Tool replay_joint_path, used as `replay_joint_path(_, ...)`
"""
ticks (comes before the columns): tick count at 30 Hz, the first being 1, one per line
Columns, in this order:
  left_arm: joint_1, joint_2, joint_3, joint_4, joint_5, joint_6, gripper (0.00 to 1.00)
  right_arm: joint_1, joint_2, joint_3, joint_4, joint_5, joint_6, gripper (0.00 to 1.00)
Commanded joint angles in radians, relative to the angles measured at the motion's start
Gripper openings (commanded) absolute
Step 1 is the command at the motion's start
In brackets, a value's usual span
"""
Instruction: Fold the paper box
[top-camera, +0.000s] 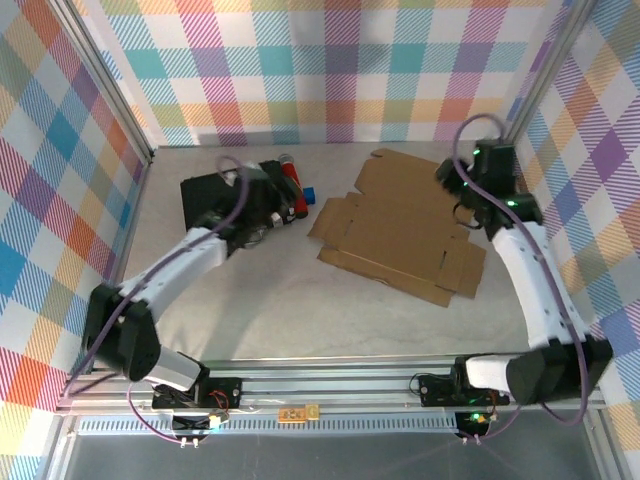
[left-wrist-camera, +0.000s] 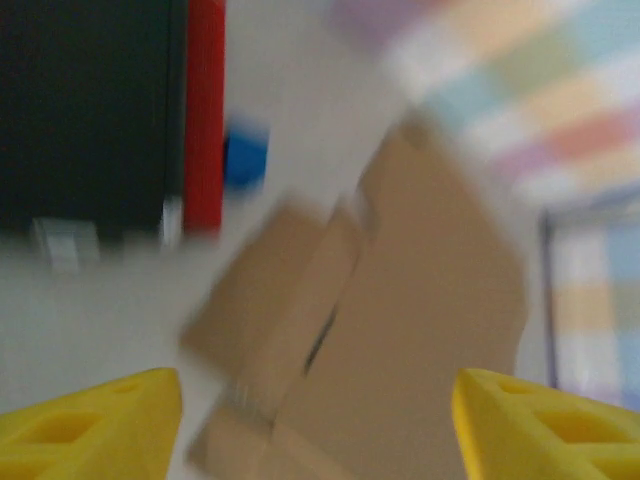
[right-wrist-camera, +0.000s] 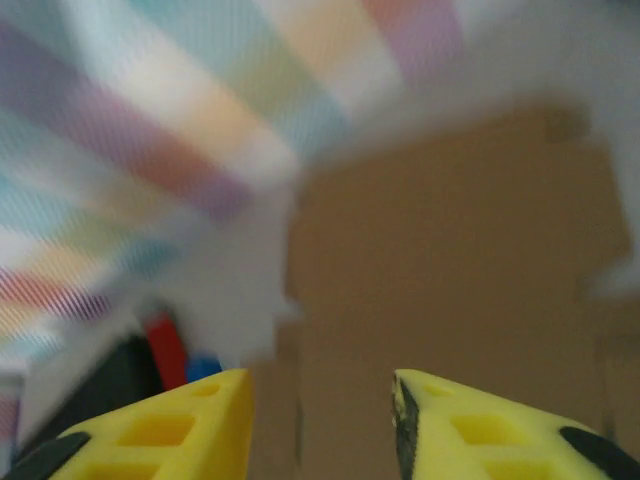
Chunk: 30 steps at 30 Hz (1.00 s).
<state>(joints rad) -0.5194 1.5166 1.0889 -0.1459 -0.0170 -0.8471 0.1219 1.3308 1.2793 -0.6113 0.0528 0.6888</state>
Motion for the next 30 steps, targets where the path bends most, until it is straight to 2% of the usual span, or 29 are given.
replay_joint_path(1,-0.054,0.050,-0.041,0.052,0.116,-0.126,0.64,-0.002,0.028,-0.067,-0.097,-0.214,0.065,0.40)
replay_joint_path(6,-0.081,0.200,-0.024,0.121,0.123,-0.157,0.58,-0.013,0.056,-0.115,-0.055,-0.276,0.091,0.41)
replay_joint_path(10,-0.082,0.268,-0.055,0.230,0.117,-0.186,0.58,-0.018,0.062,-0.138,-0.020,-0.321,0.112,0.42)
replay_joint_path(16,-0.075,0.379,-0.001,0.323,0.125,-0.174,0.50,-0.020,0.054,-0.165,-0.002,-0.362,0.129,0.42)
replay_joint_path(24,-0.047,0.448,0.034,0.338,0.111,-0.168,0.37,-0.019,0.008,-0.219,0.016,-0.418,0.175,0.42)
replay_joint_path(26,-0.041,0.460,0.042,0.352,0.116,-0.169,0.30,-0.020,-0.005,-0.237,0.019,-0.431,0.189,0.42)
replay_joint_path(30,-0.037,0.479,0.066,0.367,0.128,-0.169,0.00,-0.018,-0.056,-0.296,0.021,-0.460,0.240,0.46)
